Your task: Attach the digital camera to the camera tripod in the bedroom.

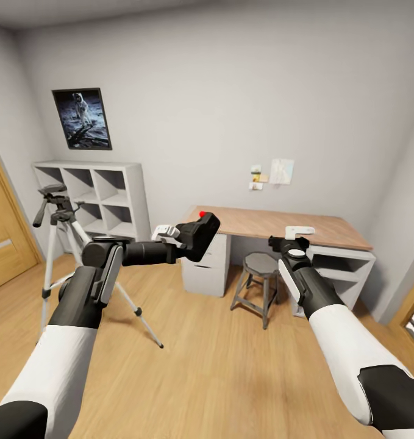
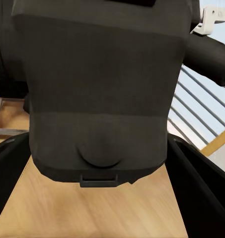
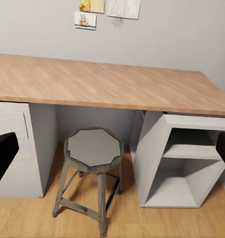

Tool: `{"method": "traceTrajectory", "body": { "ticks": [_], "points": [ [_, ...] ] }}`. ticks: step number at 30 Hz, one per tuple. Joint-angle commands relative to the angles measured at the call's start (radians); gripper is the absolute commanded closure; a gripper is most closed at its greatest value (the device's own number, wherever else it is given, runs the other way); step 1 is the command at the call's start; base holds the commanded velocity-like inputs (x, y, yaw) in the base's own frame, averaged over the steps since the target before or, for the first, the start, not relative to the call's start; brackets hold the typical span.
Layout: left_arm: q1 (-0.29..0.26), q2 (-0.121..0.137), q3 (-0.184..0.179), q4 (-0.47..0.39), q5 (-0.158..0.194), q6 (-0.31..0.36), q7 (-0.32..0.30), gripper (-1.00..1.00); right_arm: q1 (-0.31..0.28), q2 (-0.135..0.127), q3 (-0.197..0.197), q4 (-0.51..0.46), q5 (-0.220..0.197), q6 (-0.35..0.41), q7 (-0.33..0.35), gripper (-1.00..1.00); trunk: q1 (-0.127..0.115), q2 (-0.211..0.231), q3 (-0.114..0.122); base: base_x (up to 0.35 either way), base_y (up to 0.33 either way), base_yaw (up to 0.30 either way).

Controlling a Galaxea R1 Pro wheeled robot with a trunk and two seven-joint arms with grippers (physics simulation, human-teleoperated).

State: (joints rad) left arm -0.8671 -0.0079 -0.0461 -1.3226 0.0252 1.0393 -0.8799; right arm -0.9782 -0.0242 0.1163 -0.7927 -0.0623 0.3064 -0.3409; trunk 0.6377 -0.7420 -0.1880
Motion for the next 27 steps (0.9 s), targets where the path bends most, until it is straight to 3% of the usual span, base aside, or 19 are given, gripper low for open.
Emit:
{"method": "traceTrajectory", "body": {
  "ticks": [1, 18, 23, 25, 27],
  "points": [
    [-0.001, -0.002, 0.0, -0.001, 0.004, 0.008, -0.001, 1.0, -0.001, -0.002, 0.006, -0.002, -0.007, 0.007, -0.009, -1.0, -0.004, 0.006, 0.002, 0.0, 0.0, 0.292],
    [-0.001, -0.004, 0.003, -0.003, 0.005, 0.008, -0.014, 1.0, -0.001, -0.002, 0.006, -0.002, -0.007, 0.007, -0.009, -1.0, -0.069, 0.125, 0.055, 0.0, 0.0, 0.292],
    [-0.001, -0.001, 0.004, -0.003, 0.005, 0.008, -0.114, 1.0, -0.001, -0.002, 0.006, -0.002, -0.007, 0.007, -0.009, -1.0, -0.088, 0.16, 0.071, 0.0, 0.0, 0.292],
    [-0.001, 0.004, 0.004, -0.003, 0.005, 0.008, -0.203, 1.0, -0.001, -0.002, 0.006, -0.002, -0.007, 0.007, -0.009, -1.0, -0.096, 0.174, 0.077, 0.0, 0.0, 0.292],
    [-0.001, 0.005, 0.005, -0.003, 0.004, 0.008, -0.21, 1.0, -0.001, -0.002, 0.006, -0.002, -0.007, 0.007, -0.009, -1.0, -0.103, 0.188, 0.083, 0.0, 0.0, 0.292]
  ]
}}
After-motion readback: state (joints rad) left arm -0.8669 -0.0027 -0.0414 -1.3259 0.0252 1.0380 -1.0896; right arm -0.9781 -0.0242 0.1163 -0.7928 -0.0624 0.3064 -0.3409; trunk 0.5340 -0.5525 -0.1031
